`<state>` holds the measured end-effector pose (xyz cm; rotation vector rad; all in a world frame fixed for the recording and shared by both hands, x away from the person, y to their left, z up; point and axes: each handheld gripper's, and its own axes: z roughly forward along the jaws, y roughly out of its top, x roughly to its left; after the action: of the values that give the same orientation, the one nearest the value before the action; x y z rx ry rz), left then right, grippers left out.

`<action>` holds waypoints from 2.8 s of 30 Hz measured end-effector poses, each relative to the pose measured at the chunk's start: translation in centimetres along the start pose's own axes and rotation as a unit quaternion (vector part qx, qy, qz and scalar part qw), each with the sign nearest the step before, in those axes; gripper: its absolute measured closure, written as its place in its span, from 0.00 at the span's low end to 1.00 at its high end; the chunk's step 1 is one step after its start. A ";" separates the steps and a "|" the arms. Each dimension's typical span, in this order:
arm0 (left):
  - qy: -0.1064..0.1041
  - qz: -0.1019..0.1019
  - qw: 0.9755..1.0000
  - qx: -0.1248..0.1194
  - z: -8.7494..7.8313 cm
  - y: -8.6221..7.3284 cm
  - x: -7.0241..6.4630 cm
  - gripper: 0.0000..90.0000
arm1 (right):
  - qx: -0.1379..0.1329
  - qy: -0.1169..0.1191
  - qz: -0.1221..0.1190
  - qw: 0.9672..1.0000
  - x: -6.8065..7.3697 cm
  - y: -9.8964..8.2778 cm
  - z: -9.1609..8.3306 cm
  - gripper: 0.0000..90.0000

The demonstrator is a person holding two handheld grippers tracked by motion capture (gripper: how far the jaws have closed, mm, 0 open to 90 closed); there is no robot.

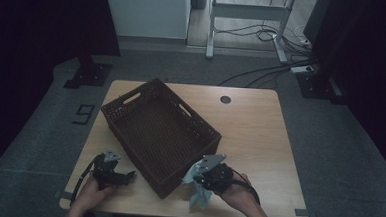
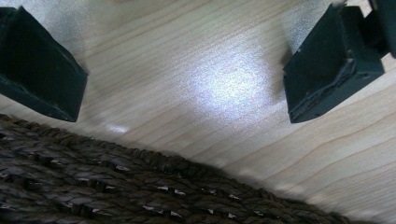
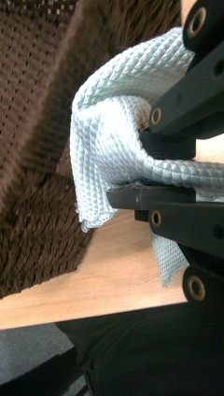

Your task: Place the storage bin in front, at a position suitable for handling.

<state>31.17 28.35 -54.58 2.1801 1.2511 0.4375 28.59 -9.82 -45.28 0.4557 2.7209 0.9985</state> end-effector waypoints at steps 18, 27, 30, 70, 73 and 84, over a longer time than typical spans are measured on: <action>0.000 0.000 1.000 0.000 0.0 0.0 0.0 0.00 | -0.004 -0.071 0.062 0.996 -4.2 -2.9 -5.6 0.89; 0.000 0.000 1.000 0.000 0.0 0.0 0.0 0.00 | -0.003 -0.119 0.097 0.988 -6.5 -5.2 -8.9 0.89; 0.000 0.000 1.000 -0.001 0.0 0.0 0.0 0.00 | -0.005 -0.132 0.109 0.985 -7.1 -5.9 -9.8 0.89; -0.001 0.001 1.000 0.000 0.0 0.0 0.0 0.00 | 0.051 -0.161 0.222 0.960 -9.7 -18.2 -6.1 0.79; -0.003 0.002 1.000 0.000 0.0 0.0 0.1 0.00 | 0.045 -0.168 0.222 0.959 -9.5 -18.0 -6.5 0.68; -0.008 0.011 1.000 -0.010 0.1 -0.2 0.2 0.00 | 0.014 -0.180 0.206 0.962 -9.0 -15.1 -9.8 0.31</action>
<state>31.21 28.58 -54.72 2.1795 1.2096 0.4380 30.84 -29.75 -47.12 1.1240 2.3594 0.8594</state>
